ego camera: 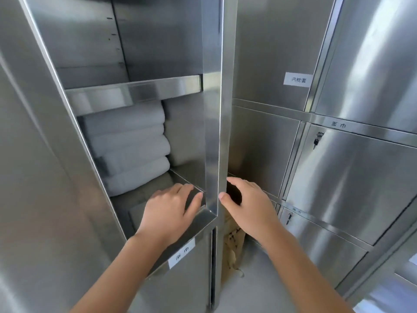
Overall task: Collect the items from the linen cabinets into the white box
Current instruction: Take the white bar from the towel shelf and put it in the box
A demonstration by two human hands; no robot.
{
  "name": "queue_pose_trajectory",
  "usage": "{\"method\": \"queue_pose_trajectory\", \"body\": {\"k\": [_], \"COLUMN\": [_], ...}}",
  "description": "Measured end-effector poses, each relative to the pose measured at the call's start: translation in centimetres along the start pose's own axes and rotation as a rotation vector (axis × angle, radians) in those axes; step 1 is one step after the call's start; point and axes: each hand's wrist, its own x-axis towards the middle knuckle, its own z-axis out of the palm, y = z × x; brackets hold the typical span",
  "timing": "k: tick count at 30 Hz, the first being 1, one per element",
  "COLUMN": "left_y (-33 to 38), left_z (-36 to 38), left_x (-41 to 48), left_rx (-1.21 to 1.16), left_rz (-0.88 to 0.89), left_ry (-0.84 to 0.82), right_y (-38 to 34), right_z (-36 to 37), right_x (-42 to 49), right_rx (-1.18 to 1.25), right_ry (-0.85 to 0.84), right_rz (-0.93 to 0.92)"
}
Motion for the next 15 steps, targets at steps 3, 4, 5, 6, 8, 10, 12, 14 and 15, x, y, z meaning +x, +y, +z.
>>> {"method": "queue_pose_trajectory", "body": {"k": [3,4,5,6,8,10,12,14,15], "left_y": [-0.5,-0.4,-0.3,0.1,1.1,2.2,3.2,4.0,4.4], "left_z": [-0.1,-0.1,-0.3,-0.4,-0.5,-0.8,-1.1,-1.5,-1.8], "left_x": [-1.0,-1.3,-1.6,-2.0,-2.8,-3.7,-4.8,-6.2,-7.0], "left_rx": [0.057,0.081,0.105,0.126,0.168,0.223,0.276,0.316,0.339], "left_rz": [-0.112,-0.149,-0.188,-0.225,-0.290,-0.364,-0.461,-0.548,-0.579], "left_ry": [-0.009,0.005,0.018,0.029,0.053,0.081,0.091,0.044,0.039], "right_y": [-0.3,-0.3,-0.1,0.1,0.5,0.8,1.0,0.8,0.6], "right_z": [1.1,1.5,1.7,1.9,2.1,2.1,2.2,2.2,2.3], "right_x": [1.6,2.0,2.4,2.7,3.3,3.7,4.0,3.9,3.8], "right_rx": [0.046,0.063,0.076,0.085,0.100,0.106,0.127,0.157,0.173], "right_ry": [-0.091,-0.116,-0.139,-0.168,-0.228,-0.280,-0.329,-0.362,-0.373], "right_rz": [-0.076,-0.114,-0.156,-0.196,-0.267,-0.331,-0.395,-0.434,-0.456]}}
